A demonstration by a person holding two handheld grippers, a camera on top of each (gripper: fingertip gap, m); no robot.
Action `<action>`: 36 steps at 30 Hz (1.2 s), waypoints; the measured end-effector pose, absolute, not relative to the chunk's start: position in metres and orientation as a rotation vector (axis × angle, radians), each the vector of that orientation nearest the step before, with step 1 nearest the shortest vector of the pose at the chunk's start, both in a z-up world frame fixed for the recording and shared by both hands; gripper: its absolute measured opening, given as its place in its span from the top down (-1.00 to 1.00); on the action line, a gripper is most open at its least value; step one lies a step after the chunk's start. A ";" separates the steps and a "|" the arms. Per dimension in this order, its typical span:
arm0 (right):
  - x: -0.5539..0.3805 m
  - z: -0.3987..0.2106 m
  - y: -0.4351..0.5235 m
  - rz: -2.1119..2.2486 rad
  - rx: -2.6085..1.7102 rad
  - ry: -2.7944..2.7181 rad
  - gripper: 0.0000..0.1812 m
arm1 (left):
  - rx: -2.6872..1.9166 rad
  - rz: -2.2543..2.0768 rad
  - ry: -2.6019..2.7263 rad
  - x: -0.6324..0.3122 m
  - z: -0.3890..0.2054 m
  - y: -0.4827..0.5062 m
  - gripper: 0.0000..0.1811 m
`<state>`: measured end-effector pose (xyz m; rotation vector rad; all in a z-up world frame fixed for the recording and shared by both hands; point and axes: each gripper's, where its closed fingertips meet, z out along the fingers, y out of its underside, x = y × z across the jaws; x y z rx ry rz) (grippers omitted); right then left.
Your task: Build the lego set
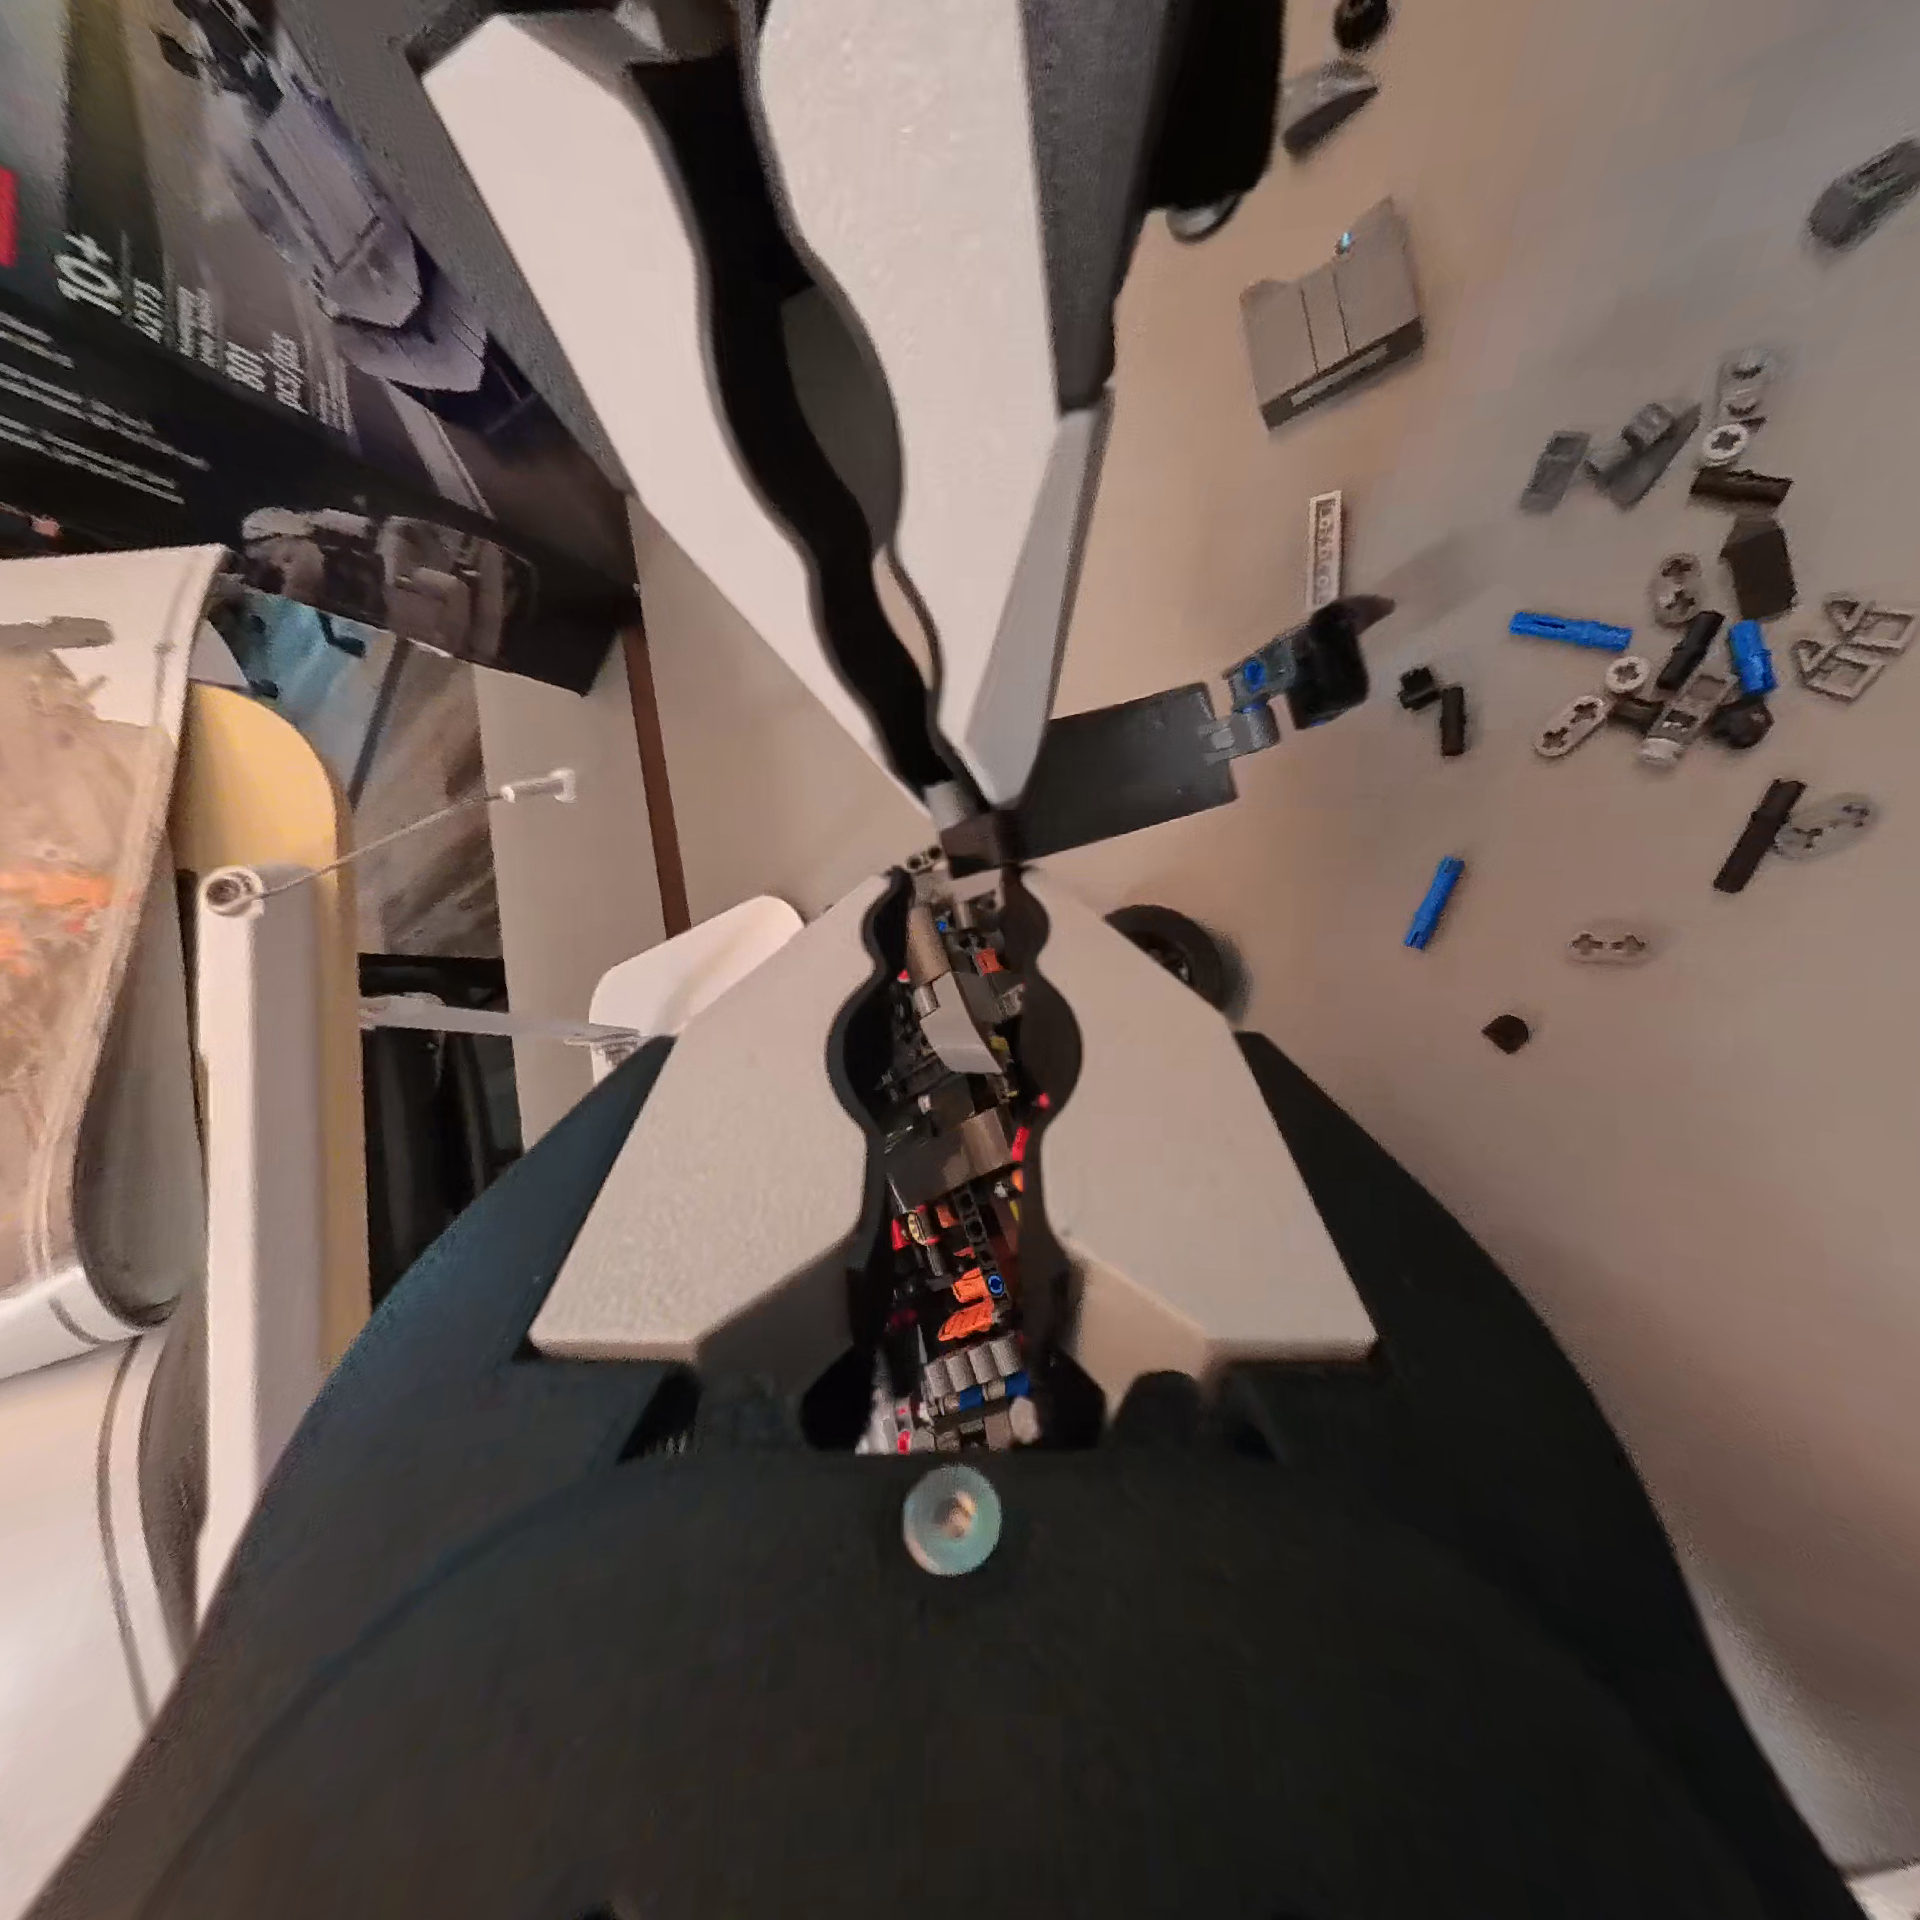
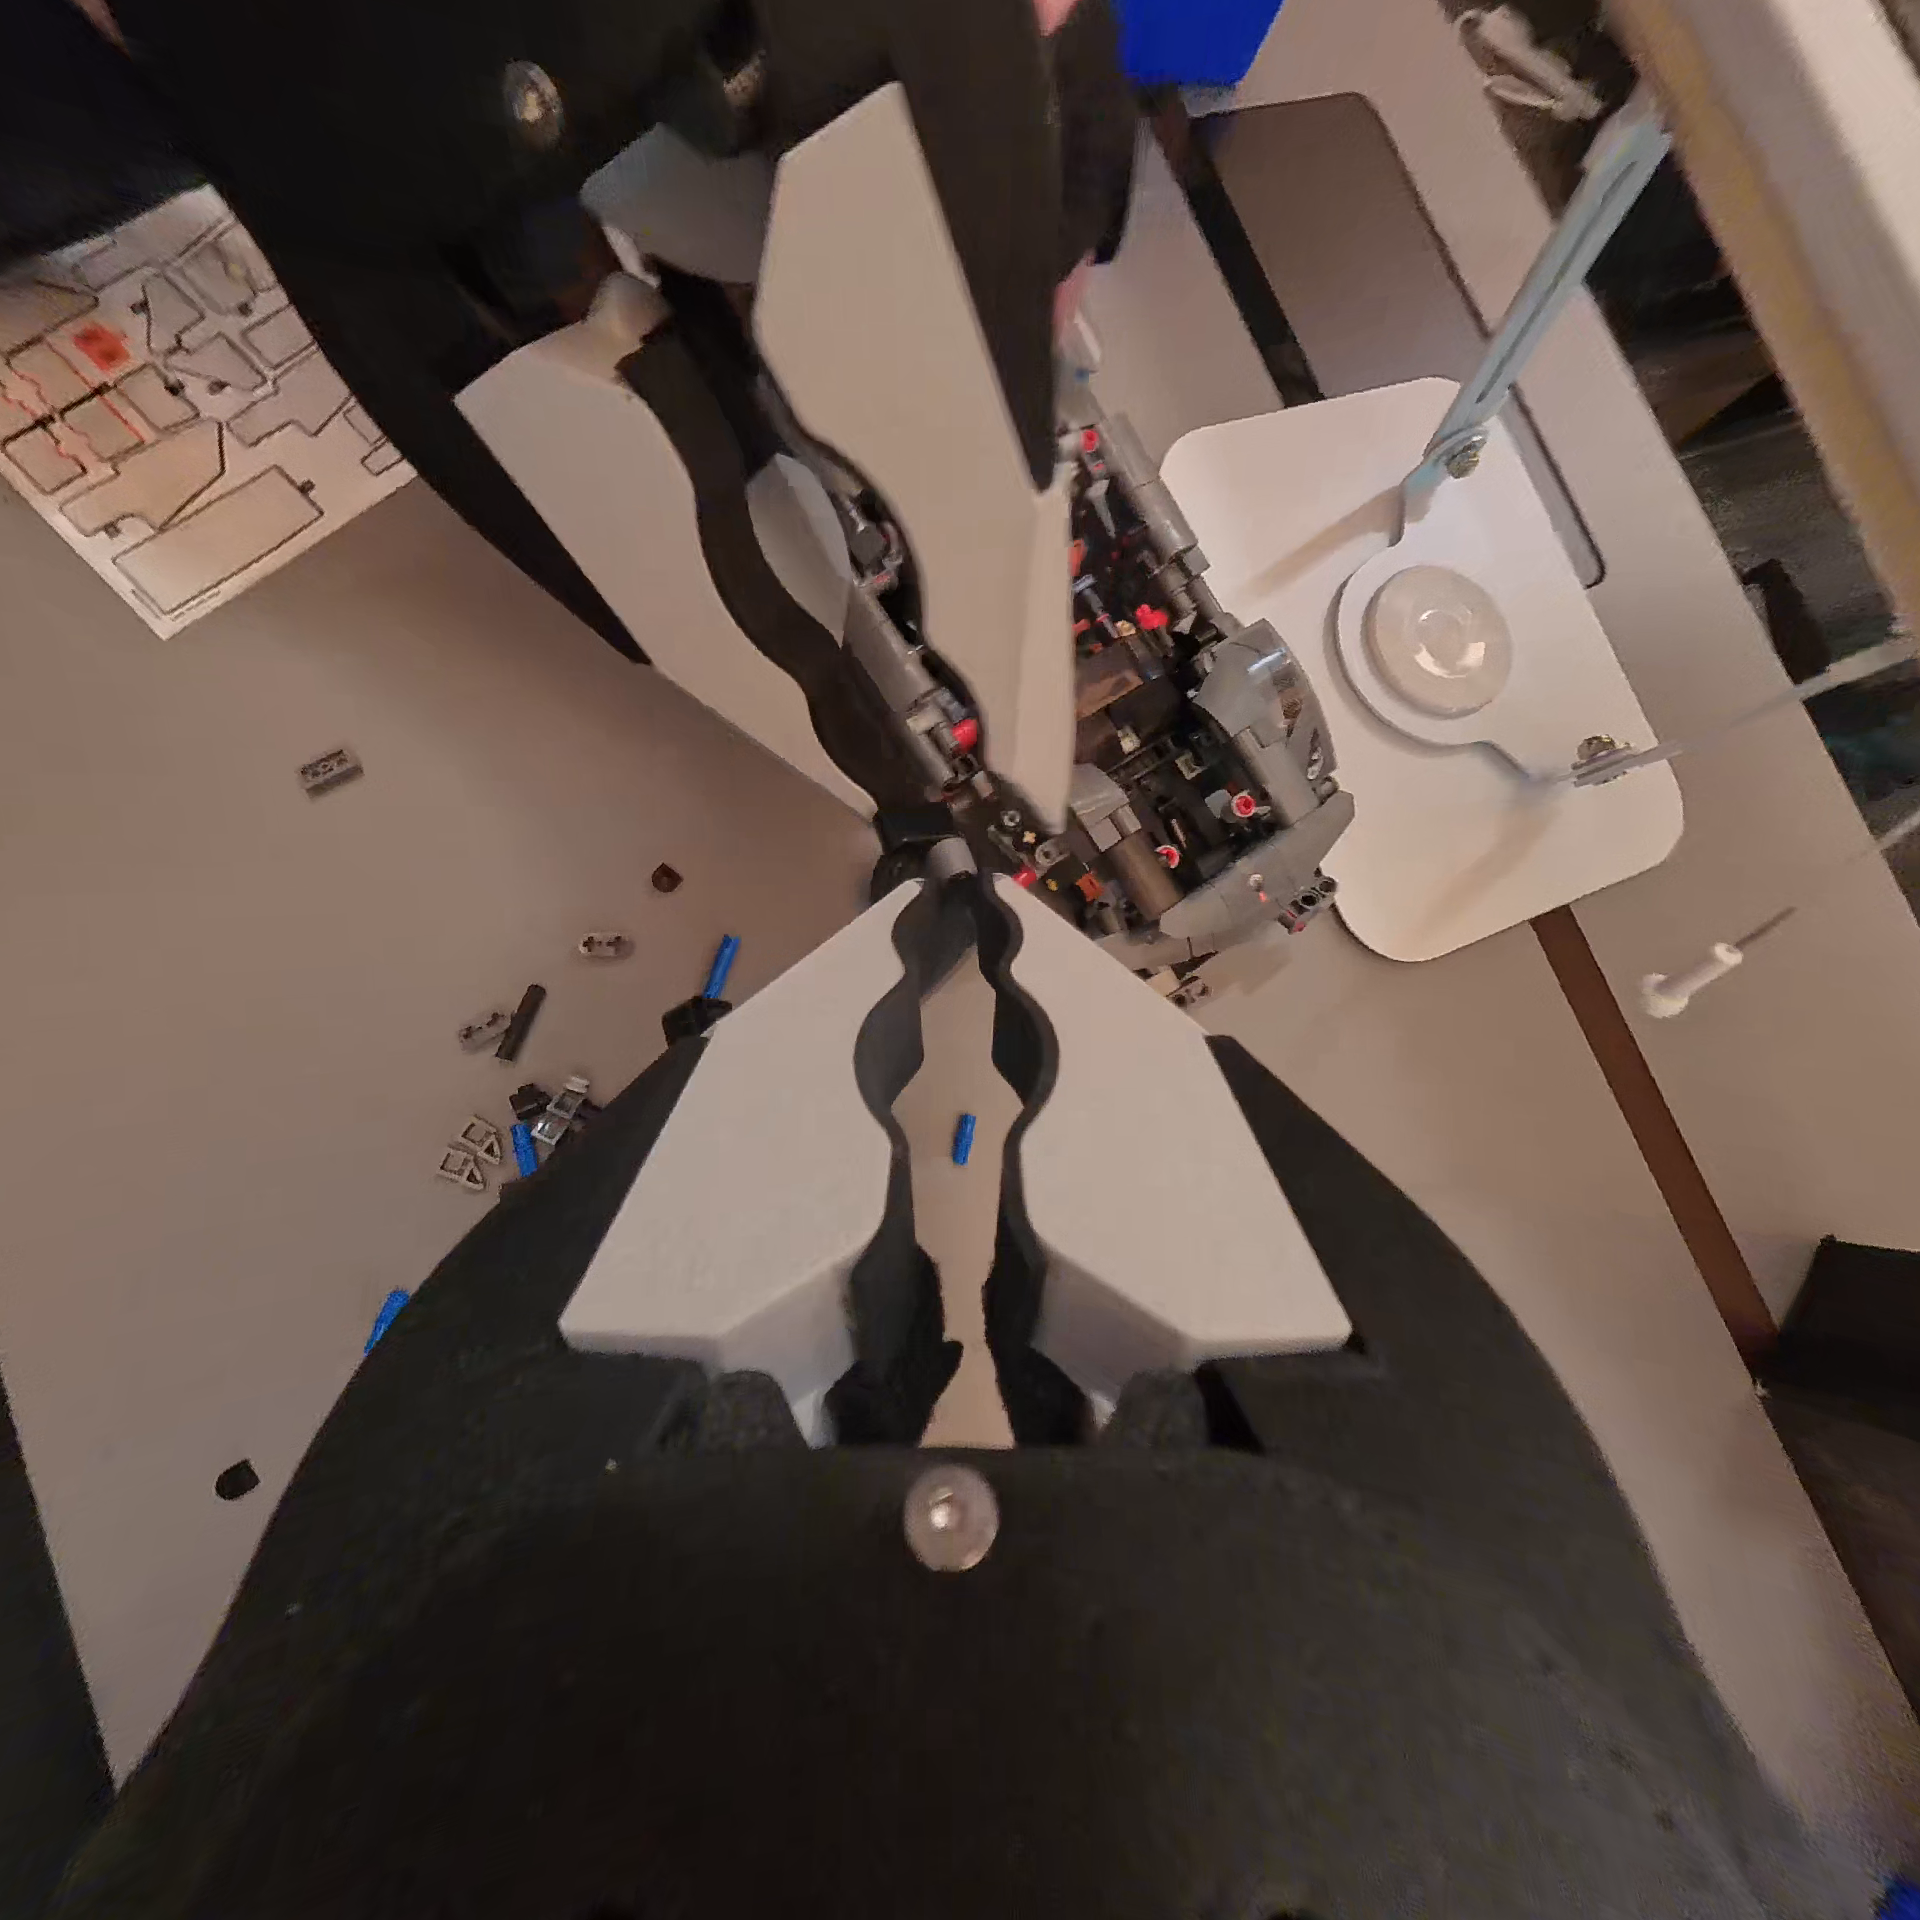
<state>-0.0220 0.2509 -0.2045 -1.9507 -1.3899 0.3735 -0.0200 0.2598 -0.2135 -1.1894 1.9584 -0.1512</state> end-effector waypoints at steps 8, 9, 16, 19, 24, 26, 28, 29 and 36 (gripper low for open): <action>-0.011 -0.202 0.265 0.263 -1.972 -1.464 0.96 | -1.144 -0.190 1.859 -0.013 -0.198 0.263 0.83; -0.011 -0.204 0.269 0.227 -1.978 -1.487 0.96 | -1.149 -0.205 1.851 -0.013 -0.196 0.263 0.80; -0.024 -0.193 0.275 0.089 -1.956 -1.458 0.96 | -1.117 -0.065 1.812 -0.016 -0.195 0.275 0.87; -0.025 -0.184 0.274 0.155 -1.933 -1.370 0.96 | -1.090 -0.028 1.784 -0.017 -0.186 0.275 0.86; -0.020 -0.172 0.274 0.233 -1.949 -1.240 0.96 | -1.002 0.028 1.707 -0.014 -0.170 0.275 0.85; -0.018 -0.173 0.273 0.239 -1.952 -1.225 0.96 | -0.982 0.066 1.705 -0.012 -0.171 0.274 0.85; -0.016 -0.173 0.272 0.272 -1.952 -1.202 0.96 | -0.960 0.080 1.703 -0.010 -0.171 0.273 0.86; -0.015 -0.171 0.272 0.283 -1.933 -1.197 0.95 | -0.948 0.076 1.697 -0.010 -0.170 0.272 0.87; -0.017 -0.149 0.261 0.696 -1.817 -1.053 0.93 | -0.898 -0.084 1.615 -0.009 -0.150 0.262 0.90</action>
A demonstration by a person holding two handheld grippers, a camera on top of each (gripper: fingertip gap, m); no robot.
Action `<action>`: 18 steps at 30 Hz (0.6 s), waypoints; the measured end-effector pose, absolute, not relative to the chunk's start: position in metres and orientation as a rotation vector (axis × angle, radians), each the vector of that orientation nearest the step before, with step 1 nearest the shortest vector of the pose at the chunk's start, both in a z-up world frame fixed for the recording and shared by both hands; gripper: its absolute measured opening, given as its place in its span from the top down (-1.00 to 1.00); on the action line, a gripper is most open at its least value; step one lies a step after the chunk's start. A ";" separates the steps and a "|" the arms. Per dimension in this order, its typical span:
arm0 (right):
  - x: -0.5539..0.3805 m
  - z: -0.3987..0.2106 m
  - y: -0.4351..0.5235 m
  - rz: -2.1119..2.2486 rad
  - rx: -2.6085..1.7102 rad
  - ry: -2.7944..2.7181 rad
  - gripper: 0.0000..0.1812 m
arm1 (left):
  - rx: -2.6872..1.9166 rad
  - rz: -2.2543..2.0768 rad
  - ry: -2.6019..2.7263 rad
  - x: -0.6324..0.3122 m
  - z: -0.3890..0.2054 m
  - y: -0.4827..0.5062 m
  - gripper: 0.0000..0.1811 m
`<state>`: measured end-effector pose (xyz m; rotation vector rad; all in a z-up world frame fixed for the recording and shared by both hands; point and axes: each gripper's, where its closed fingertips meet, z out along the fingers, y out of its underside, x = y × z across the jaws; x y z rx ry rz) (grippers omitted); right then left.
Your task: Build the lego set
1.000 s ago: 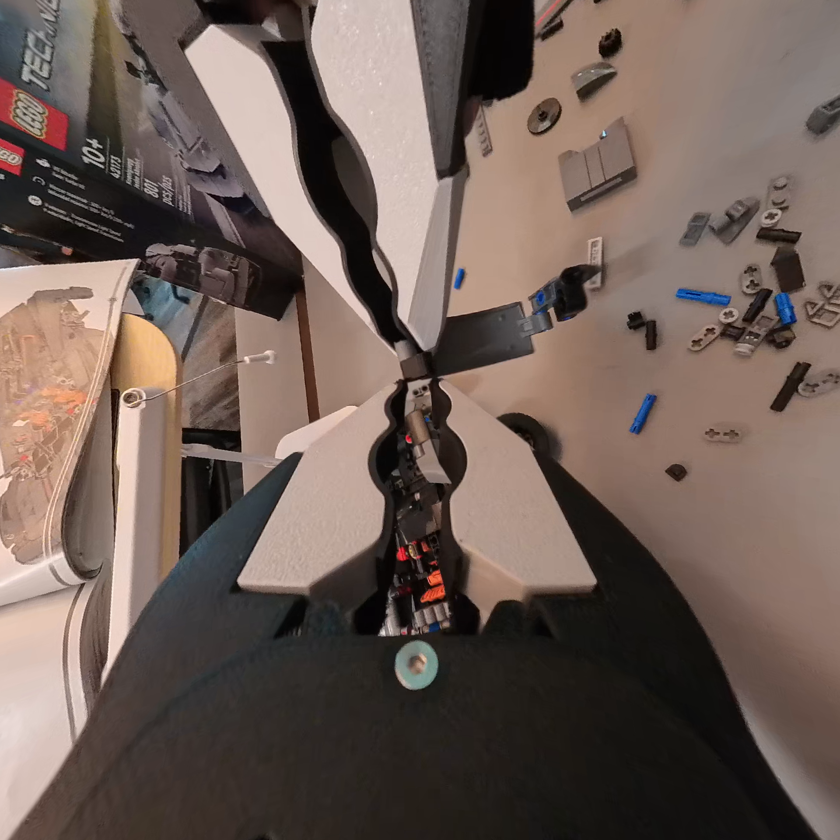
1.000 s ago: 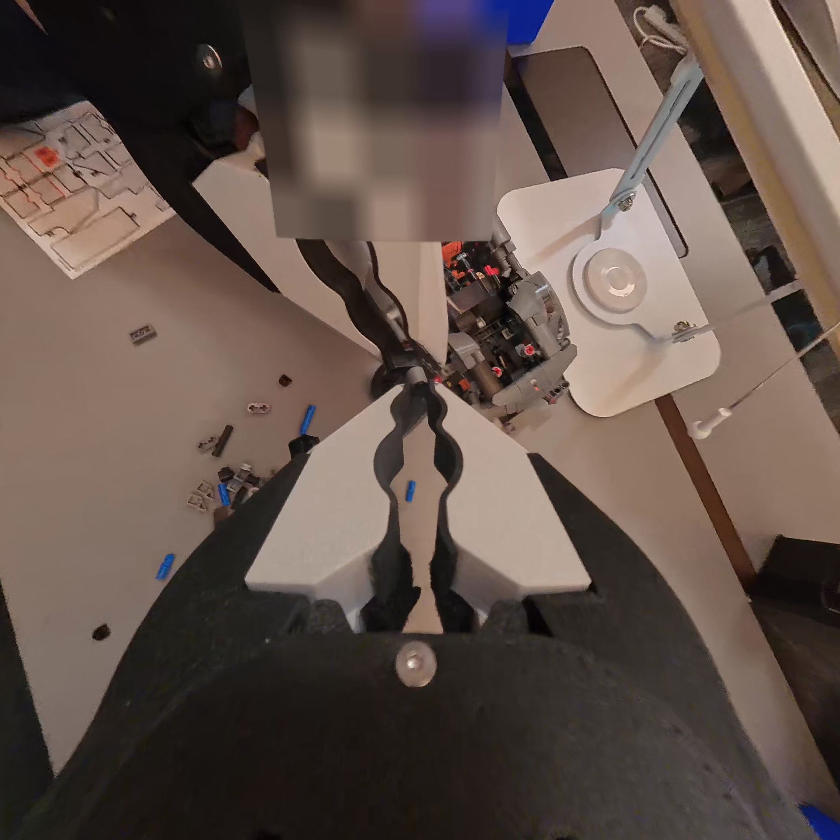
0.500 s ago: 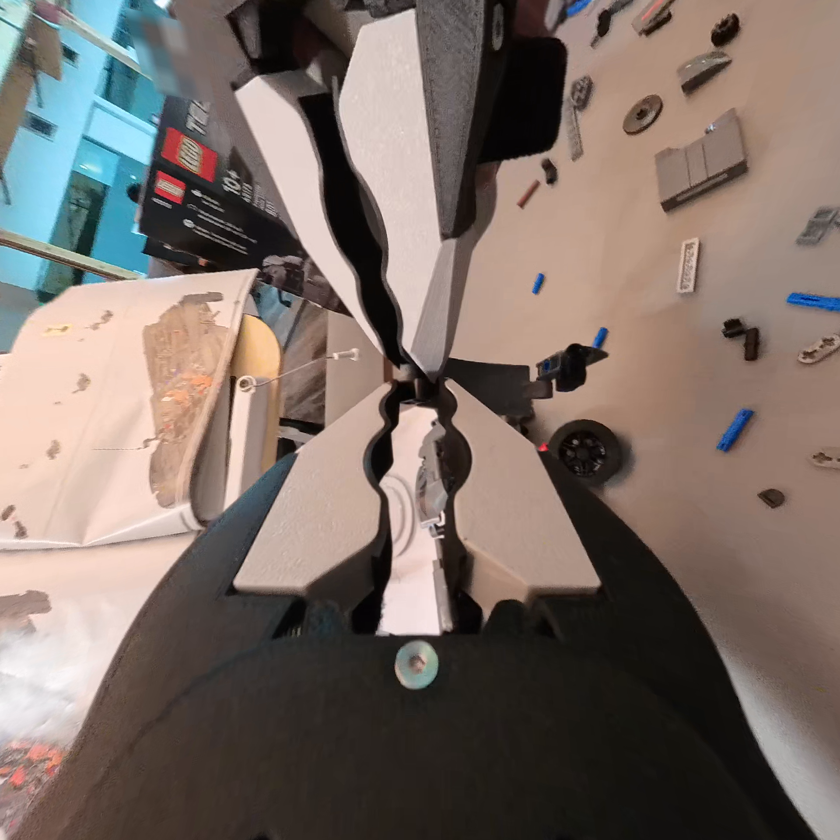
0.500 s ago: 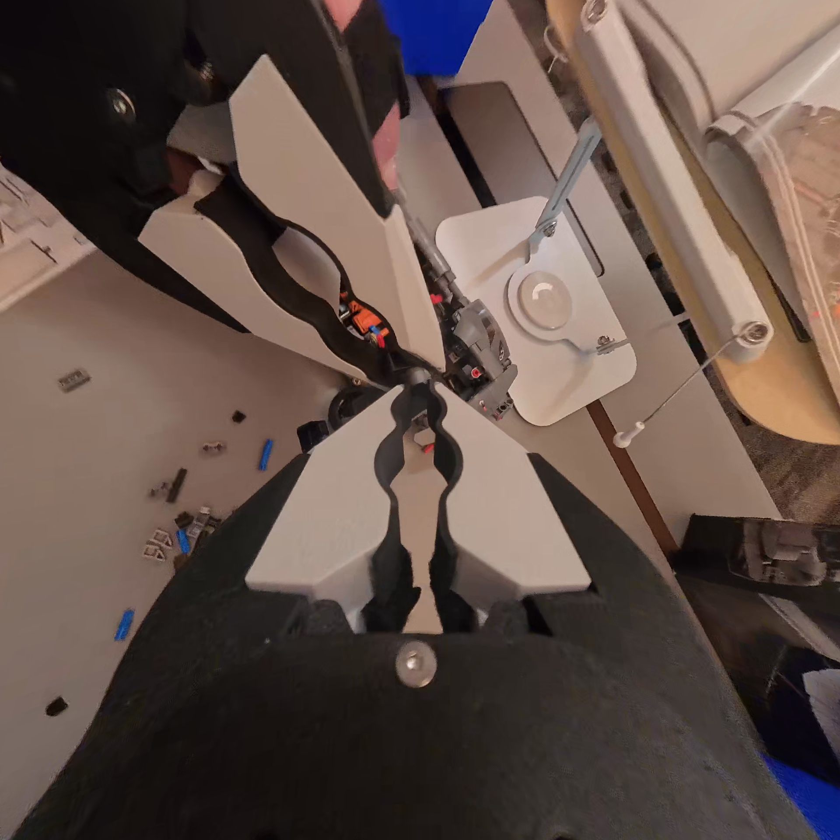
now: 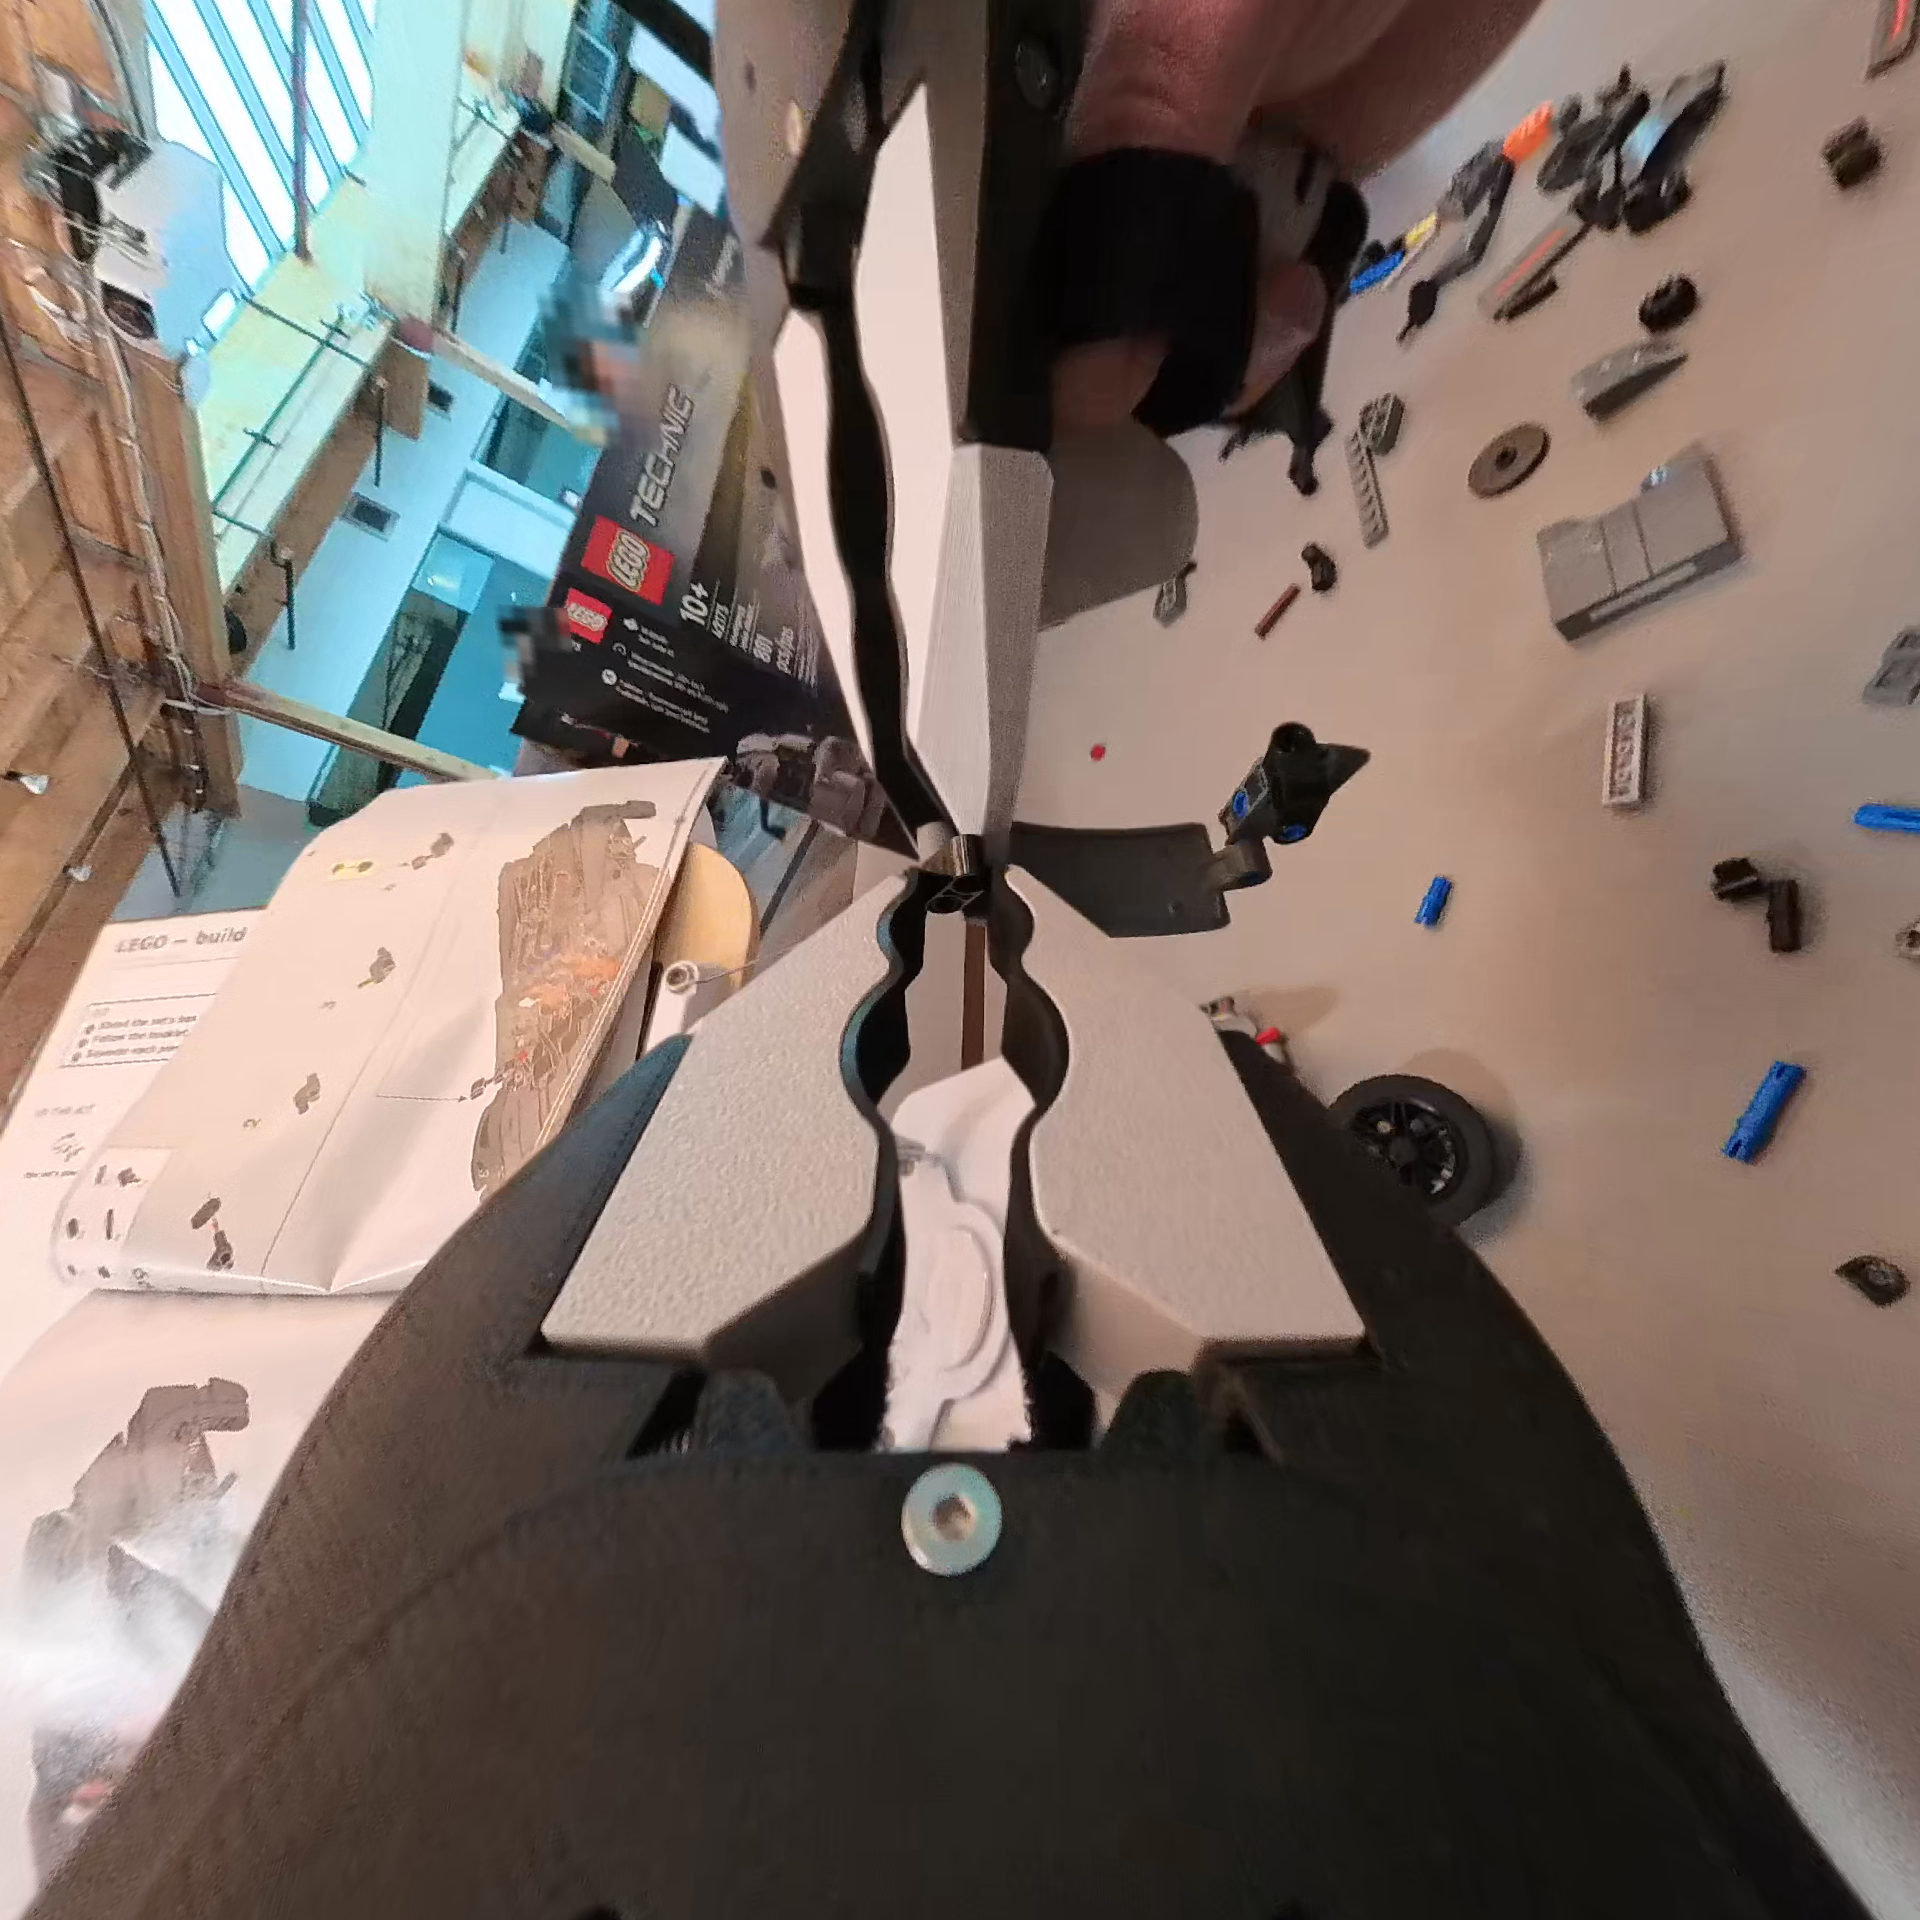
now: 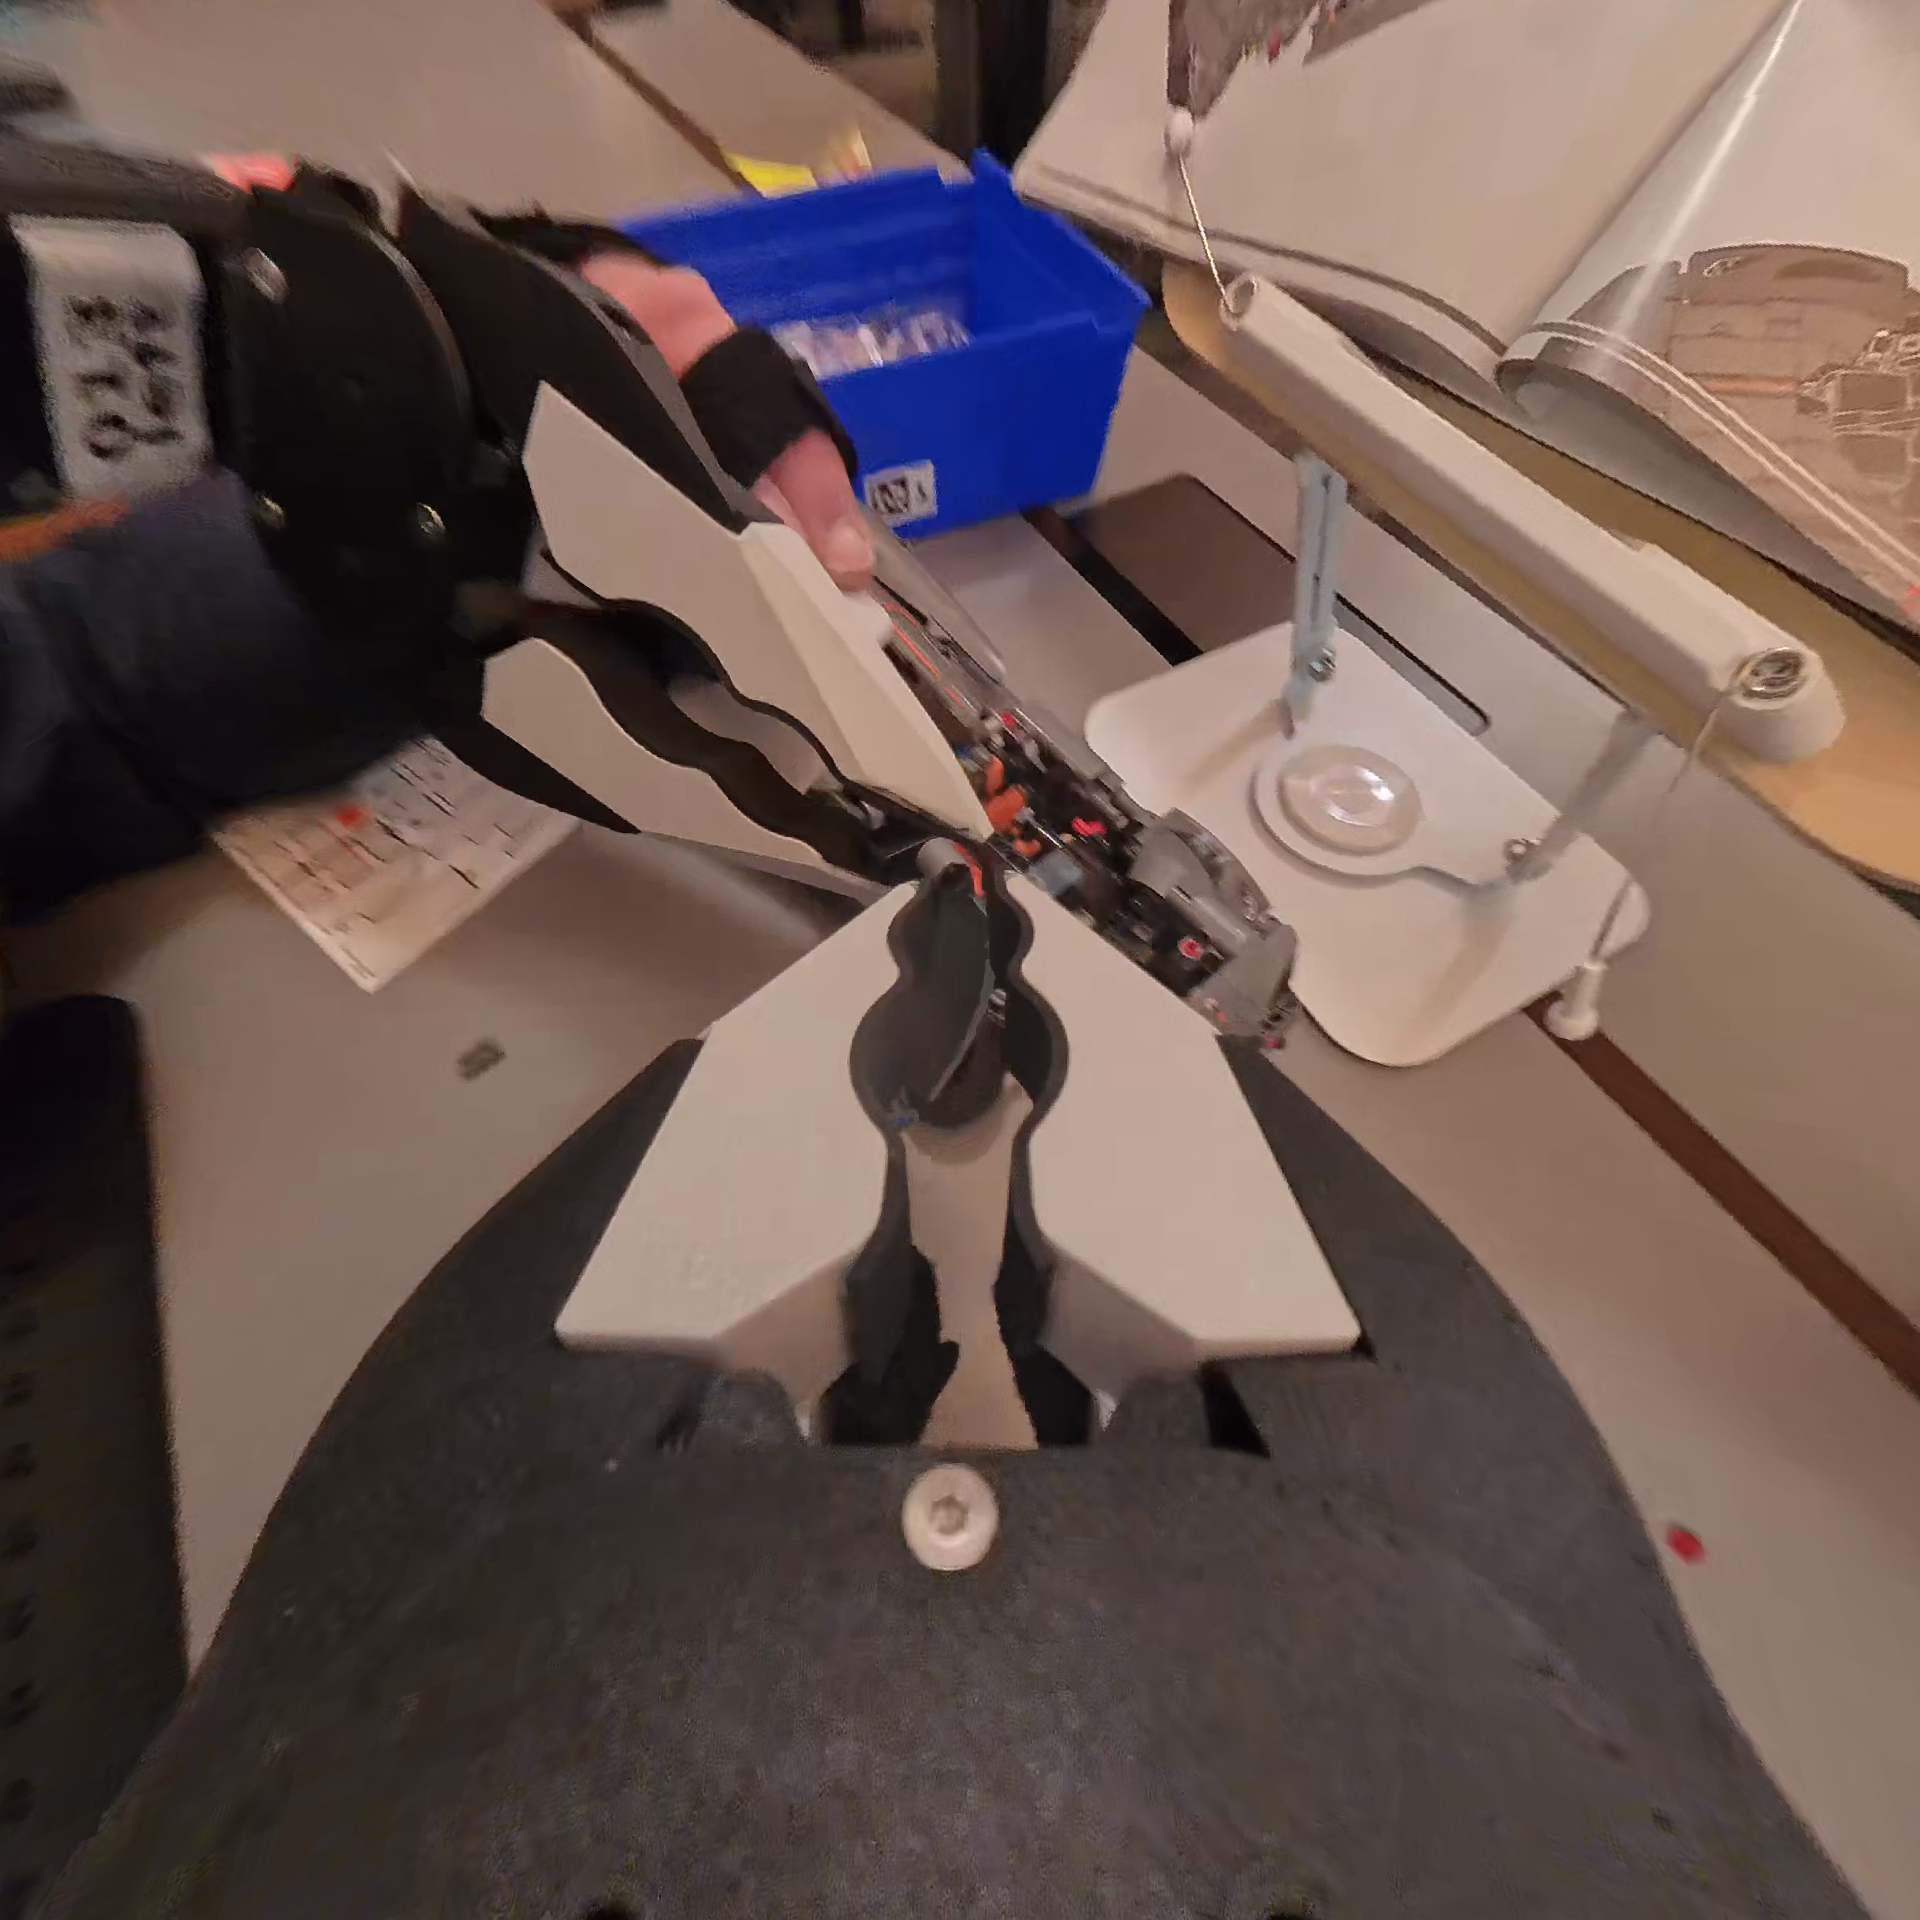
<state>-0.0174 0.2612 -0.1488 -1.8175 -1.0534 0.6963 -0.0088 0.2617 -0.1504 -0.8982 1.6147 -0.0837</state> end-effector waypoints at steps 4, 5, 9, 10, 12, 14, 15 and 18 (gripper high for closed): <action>-0.021 -0.129 0.250 1.037 -1.710 -0.964 0.92 | -0.853 -0.217 1.557 -0.010 -0.136 0.252 0.91; -0.022 -0.122 0.246 1.153 -1.679 -0.933 0.90 | -0.838 -0.251 1.533 -0.010 -0.131 0.250 0.91; -0.023 -0.118 0.245 1.273 -1.635 -0.872 0.93 | -0.817 -0.298 1.487 -0.010 -0.125 0.247 0.92; -0.023 -0.119 0.244 1.256 -1.641 -0.881 0.93 | -0.814 -0.306 1.491 -0.010 -0.126 0.246 0.92; -0.021 -0.120 0.244 1.209 -1.650 -0.904 0.93 | -0.809 -0.310 1.500 -0.009 -0.128 0.245 0.92; -0.020 -0.121 0.245 1.146 -1.656 -0.916 0.93 | -0.810 -0.306 1.492 -0.007 -0.129 0.246 0.92; -0.019 -0.123 0.247 1.086 -1.664 -0.926 0.94 | -0.811 -0.297 1.498 -0.007 -0.130 0.248 0.91; -0.017 -0.132 0.259 0.779 -1.662 -0.970 0.96 | -0.851 -0.265 1.554 -0.011 -0.142 0.259 0.76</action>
